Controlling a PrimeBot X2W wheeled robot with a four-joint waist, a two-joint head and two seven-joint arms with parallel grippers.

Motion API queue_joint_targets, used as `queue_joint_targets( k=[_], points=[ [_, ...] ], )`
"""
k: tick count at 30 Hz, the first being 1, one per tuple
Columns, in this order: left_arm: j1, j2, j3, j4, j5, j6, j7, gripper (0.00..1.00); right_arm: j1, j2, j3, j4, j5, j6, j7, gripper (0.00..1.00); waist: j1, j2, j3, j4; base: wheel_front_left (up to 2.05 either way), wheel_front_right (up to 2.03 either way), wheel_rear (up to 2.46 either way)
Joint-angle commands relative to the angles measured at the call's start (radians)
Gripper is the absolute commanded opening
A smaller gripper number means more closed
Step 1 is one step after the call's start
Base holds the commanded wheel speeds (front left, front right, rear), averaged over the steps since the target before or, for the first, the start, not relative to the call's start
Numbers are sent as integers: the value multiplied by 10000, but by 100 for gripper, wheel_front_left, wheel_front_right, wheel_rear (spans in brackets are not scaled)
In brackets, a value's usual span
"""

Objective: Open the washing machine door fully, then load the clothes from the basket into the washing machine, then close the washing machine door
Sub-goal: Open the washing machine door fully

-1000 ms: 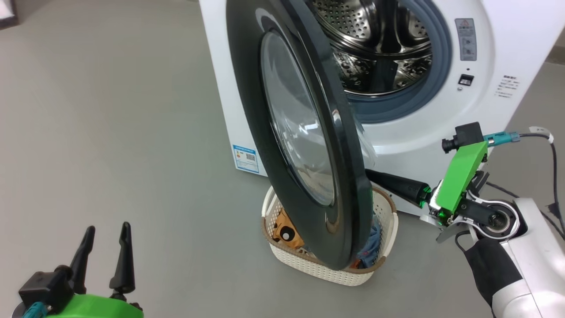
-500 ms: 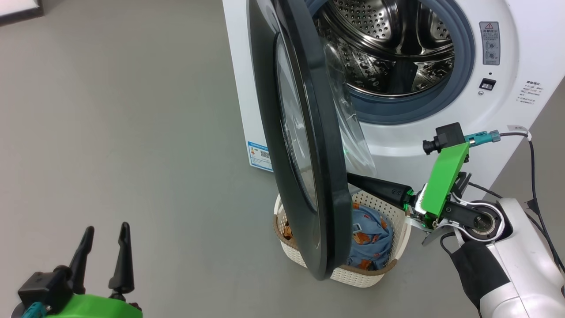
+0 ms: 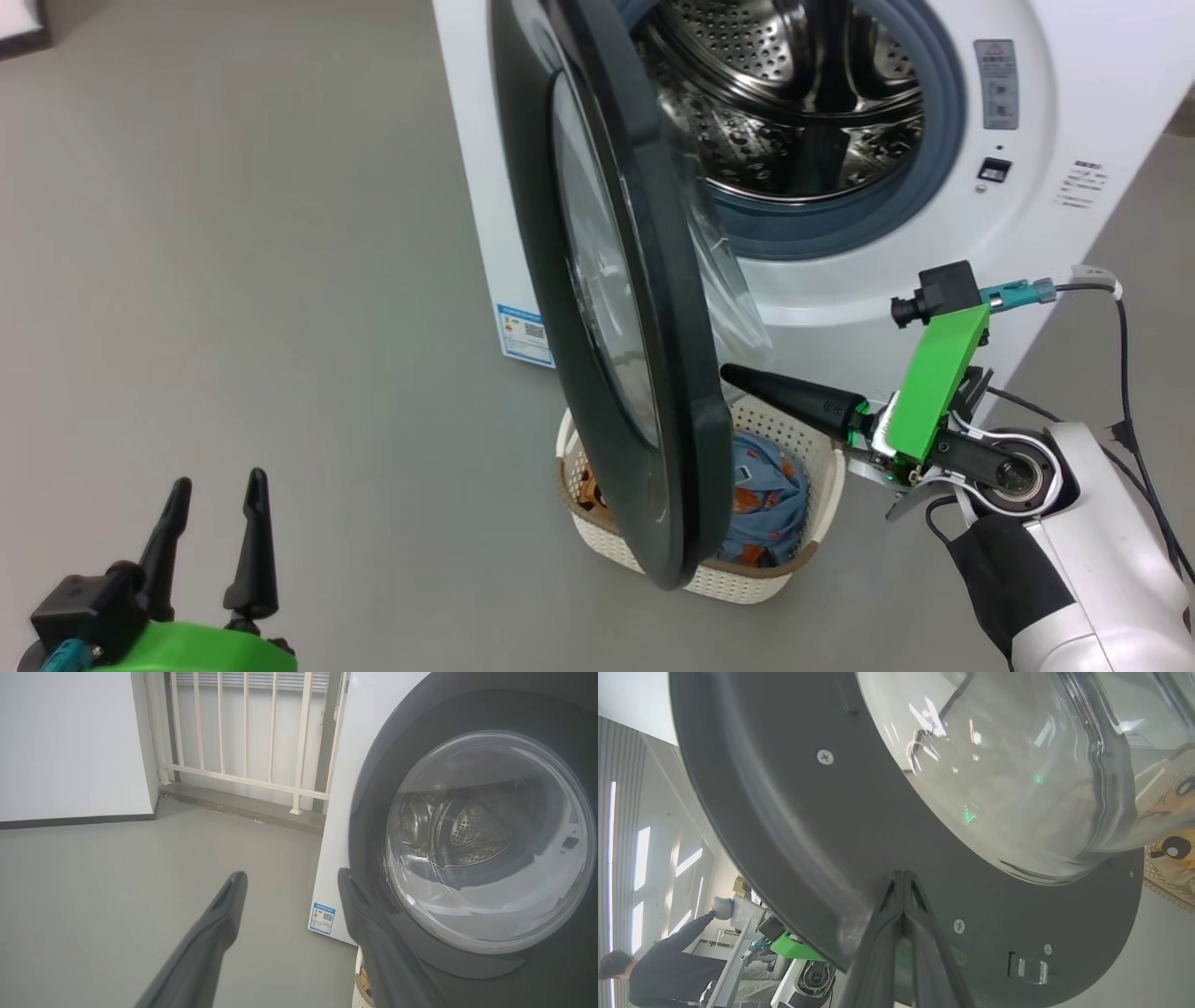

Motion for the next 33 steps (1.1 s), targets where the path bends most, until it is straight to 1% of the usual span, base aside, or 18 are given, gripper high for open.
queue_joint_targets(
  k=[1, 2, 7, 16, 25, 28, 31, 32, 33],
  points=[
    [-138, 176, 393, -275, 106, -16, -63, 100, -146, 49, 77, -365, 9, 19, -115, 70, 0, 0, -35, -192, 0, 0, 0],
    [-128, 177, 393, -279, 110, -16, -63, 100, -145, 41, 55, -419, 10, 19, -193, 100, 0, 0, -52, -287, 0, 0, 0],
    [-122, 177, 396, -325, 110, -16, -63, 100, -125, -35, -54, -991, -42, 19, -772, 100, 0, 0, -62, -831, 0, 0, 0],
    [-97, 158, 470, -402, 114, -16, -63, 100, 379, -572, 109, -2200, -817, 19, -2575, 100, 0, 0, -11, -1904, 0, 0, 0],
    [-17, 71, 598, -532, 177, -16, -63, 100, 1117, -1375, 759, -2978, -2317, 19, -4914, 100, 0, 0, 3, -2893, 0, 0, 0],
    [25, 33, 656, -583, 220, -16, -63, 100, 1421, -1716, 1001, -3093, -3093, 19, -5919, 100, 0, 0, -9, -3117, 0, 0, 0],
    [78, -20, 723, -626, 252, -16, -63, 100, 1806, -1912, 1207, -3175, -3792, 19, -6919, 100, 0, 0, -32, -3302, 0, 0, 0],
    [78, -20, 723, -626, 252, -16, -63, 100, 1806, -1912, 1207, -3175, -3792, 19, -6919, 100, 0, 0, -32, -3302, 0, 0, 0],
    [100, -38, 737, -640, 258, -16, -63, 100, 1931, -2007, 1267, -3165, -4112, 19, -7240, 100, 0, 0, -37, -3360, 0, 0, 0]
  ],
)
